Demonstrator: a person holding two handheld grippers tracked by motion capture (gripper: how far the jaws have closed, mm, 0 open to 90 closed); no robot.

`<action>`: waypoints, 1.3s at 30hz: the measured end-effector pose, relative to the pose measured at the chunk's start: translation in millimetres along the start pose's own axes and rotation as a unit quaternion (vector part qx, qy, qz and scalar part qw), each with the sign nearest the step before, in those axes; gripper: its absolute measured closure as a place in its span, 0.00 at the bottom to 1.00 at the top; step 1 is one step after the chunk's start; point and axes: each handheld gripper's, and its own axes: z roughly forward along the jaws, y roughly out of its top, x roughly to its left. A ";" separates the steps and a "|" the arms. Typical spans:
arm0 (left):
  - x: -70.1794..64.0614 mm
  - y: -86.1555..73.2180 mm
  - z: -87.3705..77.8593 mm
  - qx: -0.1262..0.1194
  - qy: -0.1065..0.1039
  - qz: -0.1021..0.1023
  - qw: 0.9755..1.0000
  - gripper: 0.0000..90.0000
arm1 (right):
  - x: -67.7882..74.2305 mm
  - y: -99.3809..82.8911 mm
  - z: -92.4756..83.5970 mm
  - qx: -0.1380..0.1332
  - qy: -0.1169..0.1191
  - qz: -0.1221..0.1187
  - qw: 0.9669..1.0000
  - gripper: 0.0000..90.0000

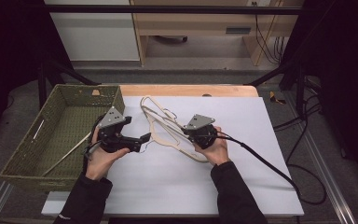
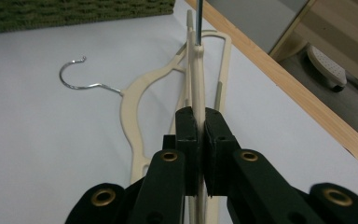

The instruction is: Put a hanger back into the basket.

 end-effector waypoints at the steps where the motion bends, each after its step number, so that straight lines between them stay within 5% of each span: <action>1: 0.1 -0.8 0.6 0.003 -0.001 0.002 1.000 0.07 | -1.2 0.2 -2.1 -0.003 0.005 0.003 1.000 0.96; 11: -7.7 -5.9 8.6 0.015 -0.013 0.025 0.999 0.08 | -5.1 -1.6 -35.0 -0.036 0.063 0.027 0.997 0.96; 17: -18.1 -7.4 14.7 0.022 -0.027 0.048 0.998 0.10 | 1.3 -7.3 -53.4 -0.050 0.123 0.039 0.990 0.96; 27: -41.2 -13.4 34.7 0.048 -0.062 0.091 0.993 0.17 | 18.1 -13.6 -65.8 -0.050 0.181 0.030 0.982 0.96; 33: -50.2 -17.7 43.9 0.069 -0.085 0.103 0.989 0.28 | 24.6 -17.2 -65.9 -0.044 0.198 0.022 0.979 0.96; 39: -53.4 -21.0 48.5 0.079 -0.100 0.108 0.986 0.51 | 25.9 -18.7 -64.2 -0.040 0.208 0.022 0.977 0.96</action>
